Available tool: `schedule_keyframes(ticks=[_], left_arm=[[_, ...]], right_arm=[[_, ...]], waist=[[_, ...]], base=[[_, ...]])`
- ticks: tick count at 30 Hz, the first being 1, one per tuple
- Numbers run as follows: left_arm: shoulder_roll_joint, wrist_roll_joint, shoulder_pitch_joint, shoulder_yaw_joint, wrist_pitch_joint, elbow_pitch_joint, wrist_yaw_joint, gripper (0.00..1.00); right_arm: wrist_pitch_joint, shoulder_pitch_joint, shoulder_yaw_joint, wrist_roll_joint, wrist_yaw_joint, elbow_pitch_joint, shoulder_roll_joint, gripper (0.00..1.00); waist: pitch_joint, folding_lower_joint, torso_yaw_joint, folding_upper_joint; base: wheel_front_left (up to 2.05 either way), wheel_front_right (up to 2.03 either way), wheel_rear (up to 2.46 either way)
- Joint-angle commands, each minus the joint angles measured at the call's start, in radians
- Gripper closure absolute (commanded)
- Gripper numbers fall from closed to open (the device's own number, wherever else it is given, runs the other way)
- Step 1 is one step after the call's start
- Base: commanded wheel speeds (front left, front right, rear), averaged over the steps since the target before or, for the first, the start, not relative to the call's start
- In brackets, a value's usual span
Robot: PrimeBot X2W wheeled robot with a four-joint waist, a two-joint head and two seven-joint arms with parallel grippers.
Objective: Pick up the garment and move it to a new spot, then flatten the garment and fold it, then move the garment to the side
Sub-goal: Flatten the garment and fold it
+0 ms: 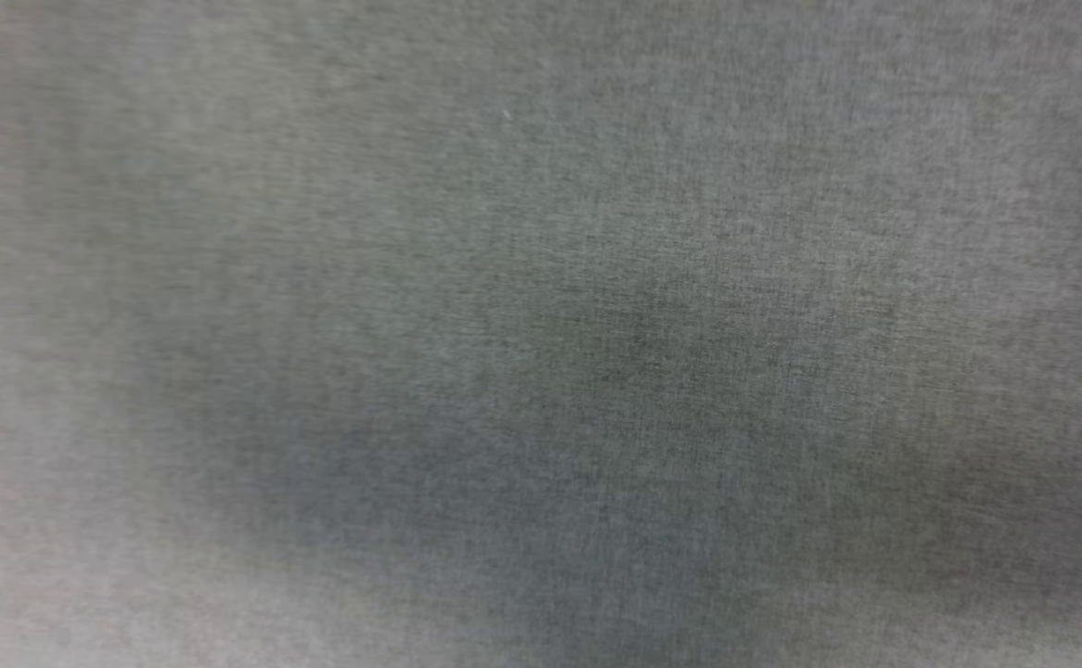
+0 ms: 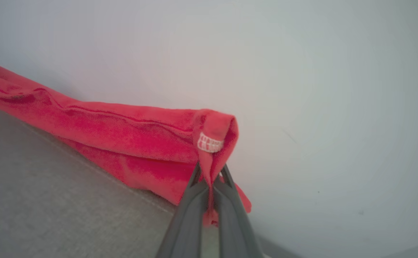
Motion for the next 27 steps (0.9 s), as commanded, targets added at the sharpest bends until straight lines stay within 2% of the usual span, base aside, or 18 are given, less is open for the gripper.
schedule_keyframes(ticks=[1, 6, 12, 18, 22, 27], left_arm=[[0.007, -0.035, 0.052, -0.038, 0.016, -0.019, 0.002, 1.0], [0.076, -0.161, 0.195, -0.164, 0.072, -0.124, 0.002, 1.0], [0.188, -0.261, 0.361, -0.29, 0.096, -0.283, 0.002, 1.0], [0.287, -0.322, 0.531, -0.345, 0.094, -0.419, 0.003, 1.0], [0.349, -0.352, 0.664, -0.367, 0.102, -0.541, 0.049, 1.0], [0.442, -0.41, 0.852, -0.388, 0.12, -0.747, 0.161, 1.0]], right_arm=[[0.009, 0.044, 0.032, 0.026, -0.001, 0.0, 0.002, 1.0], [0.056, 0.202, 0.155, 0.172, -0.001, -0.081, -0.02, 1.0], [0.115, 0.417, 0.294, 0.386, -0.001, -0.289, -0.167, 1.0], [0.155, 0.621, 0.357, 0.546, -0.001, -0.464, -0.312, 1.0], [0.147, 0.75, 0.372, 0.603, -0.001, -0.549, -0.392, 1.0], [0.13, 0.914, 0.382, 0.644, -0.001, -0.65, -0.468, 1.0]], waist=[[-0.087, 0.0, 0.011, 0.0], [-0.211, 0.0, 0.014, 0.0], [-0.348, 0.0, 0.02, 0.0], [-0.463, 0.0, 0.029, 0.0], [-0.53, 0.0, 0.037, 0.0], [-0.588, 0.0, 0.045, 0.0]], base=[[0.0, 0.0, 0.0], [0.0, 0.0, 0.0], [0.0, 0.0, 0.0], [0.0, 0.0, 0.0], [0.0, 0.0, 0.0], [0.0, 0.0, 0.0]])
